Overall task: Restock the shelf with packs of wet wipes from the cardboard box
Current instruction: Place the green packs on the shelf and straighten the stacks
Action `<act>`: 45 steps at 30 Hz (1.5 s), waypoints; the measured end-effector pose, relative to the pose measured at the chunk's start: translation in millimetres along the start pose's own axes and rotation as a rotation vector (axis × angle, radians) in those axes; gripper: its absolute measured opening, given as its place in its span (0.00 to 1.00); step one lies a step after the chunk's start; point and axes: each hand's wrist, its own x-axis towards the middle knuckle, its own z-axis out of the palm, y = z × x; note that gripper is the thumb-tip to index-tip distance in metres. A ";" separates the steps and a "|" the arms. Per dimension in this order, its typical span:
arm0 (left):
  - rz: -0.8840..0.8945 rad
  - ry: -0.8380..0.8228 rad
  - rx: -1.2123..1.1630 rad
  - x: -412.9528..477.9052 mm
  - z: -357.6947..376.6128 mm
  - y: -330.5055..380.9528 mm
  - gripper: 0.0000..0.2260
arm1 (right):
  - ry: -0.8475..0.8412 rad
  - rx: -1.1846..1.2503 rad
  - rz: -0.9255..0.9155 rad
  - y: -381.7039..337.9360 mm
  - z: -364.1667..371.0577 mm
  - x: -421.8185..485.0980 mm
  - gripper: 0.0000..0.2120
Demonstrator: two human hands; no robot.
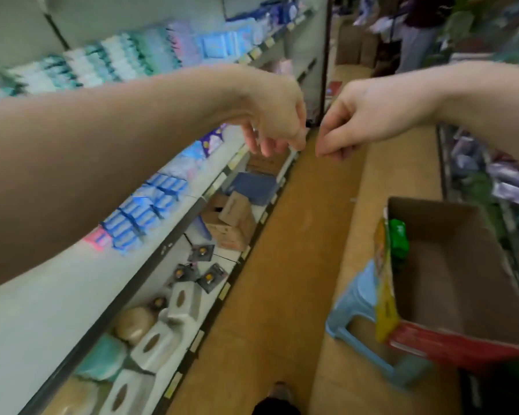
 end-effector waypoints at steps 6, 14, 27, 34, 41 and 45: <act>0.095 -0.179 0.003 76.9 51.4 38.1 0.04 | -0.083 0.115 0.172 78.9 21.1 -3.8 0.10; 0.199 -0.381 -0.023 171.7 100.9 79.1 0.12 | -0.101 0.314 0.418 176.6 46.9 8.7 0.07; 0.179 -0.620 -0.014 290.6 195.0 125.2 0.15 | -0.085 0.572 0.747 327.0 116.1 -1.7 0.07; 0.093 -0.688 -0.058 342.5 249.3 159.3 0.20 | -0.116 0.786 0.863 404.1 181.1 8.0 0.06; 0.023 -0.552 -0.096 400.7 304.2 192.9 0.15 | -0.063 1.169 1.017 455.7 245.6 24.9 0.11; -0.041 -0.477 -0.087 433.5 331.6 197.1 0.14 | -0.054 1.463 1.112 470.5 274.0 41.0 0.20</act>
